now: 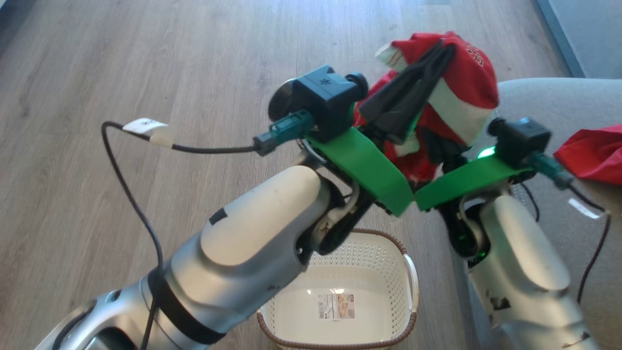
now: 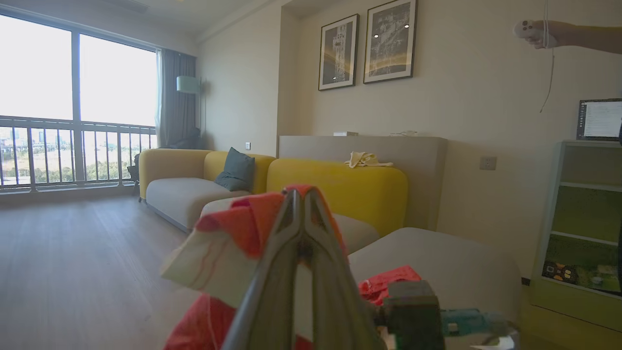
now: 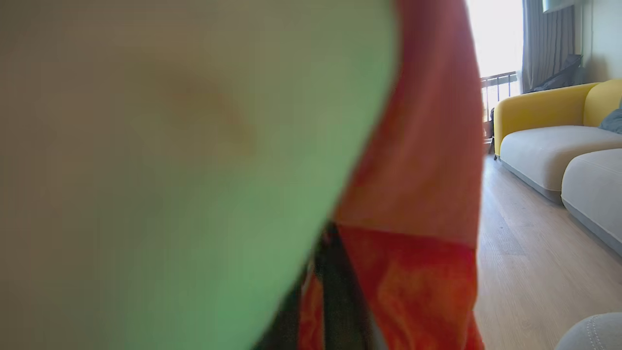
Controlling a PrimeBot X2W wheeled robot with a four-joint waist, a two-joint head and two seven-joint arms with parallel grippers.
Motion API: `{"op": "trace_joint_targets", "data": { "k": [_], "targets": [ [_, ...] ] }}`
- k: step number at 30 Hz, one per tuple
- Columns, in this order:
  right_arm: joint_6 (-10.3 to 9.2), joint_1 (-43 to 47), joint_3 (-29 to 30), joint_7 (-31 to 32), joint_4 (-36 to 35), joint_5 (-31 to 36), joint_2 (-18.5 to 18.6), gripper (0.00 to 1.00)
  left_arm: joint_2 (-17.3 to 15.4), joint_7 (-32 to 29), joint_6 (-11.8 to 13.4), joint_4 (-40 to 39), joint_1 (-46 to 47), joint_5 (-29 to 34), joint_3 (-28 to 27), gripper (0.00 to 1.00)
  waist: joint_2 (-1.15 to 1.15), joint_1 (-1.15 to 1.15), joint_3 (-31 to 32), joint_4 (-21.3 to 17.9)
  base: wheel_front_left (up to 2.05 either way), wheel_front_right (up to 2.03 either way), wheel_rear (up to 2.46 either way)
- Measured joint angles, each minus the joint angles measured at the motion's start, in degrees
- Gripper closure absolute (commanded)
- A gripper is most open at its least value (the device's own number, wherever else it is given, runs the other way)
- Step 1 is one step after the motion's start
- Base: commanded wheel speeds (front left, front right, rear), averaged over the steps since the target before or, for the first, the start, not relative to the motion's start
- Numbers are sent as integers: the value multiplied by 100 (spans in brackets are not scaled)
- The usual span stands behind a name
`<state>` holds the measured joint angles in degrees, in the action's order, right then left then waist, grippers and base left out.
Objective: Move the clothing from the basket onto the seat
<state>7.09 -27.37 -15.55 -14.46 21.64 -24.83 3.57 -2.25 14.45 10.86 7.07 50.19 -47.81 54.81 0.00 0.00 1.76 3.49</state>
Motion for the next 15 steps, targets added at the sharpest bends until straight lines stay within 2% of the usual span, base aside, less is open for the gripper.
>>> {"op": "trace_joint_targets", "data": {
  "k": [9, 15],
  "targets": [
    [0, 121, 218, 0, -476, -194, -1, 100, 1, 0, -16, 655, -302, 277, -541, 100, 0, 0, -71, -88, 0, 0, 0],
    [0, 129, 637, -1, -745, -186, -1, 100, 0, 0, -169, 947, -538, 408, -845, 100, 0, 0, -96, -114, 0, 0, 0]
  ]
}}
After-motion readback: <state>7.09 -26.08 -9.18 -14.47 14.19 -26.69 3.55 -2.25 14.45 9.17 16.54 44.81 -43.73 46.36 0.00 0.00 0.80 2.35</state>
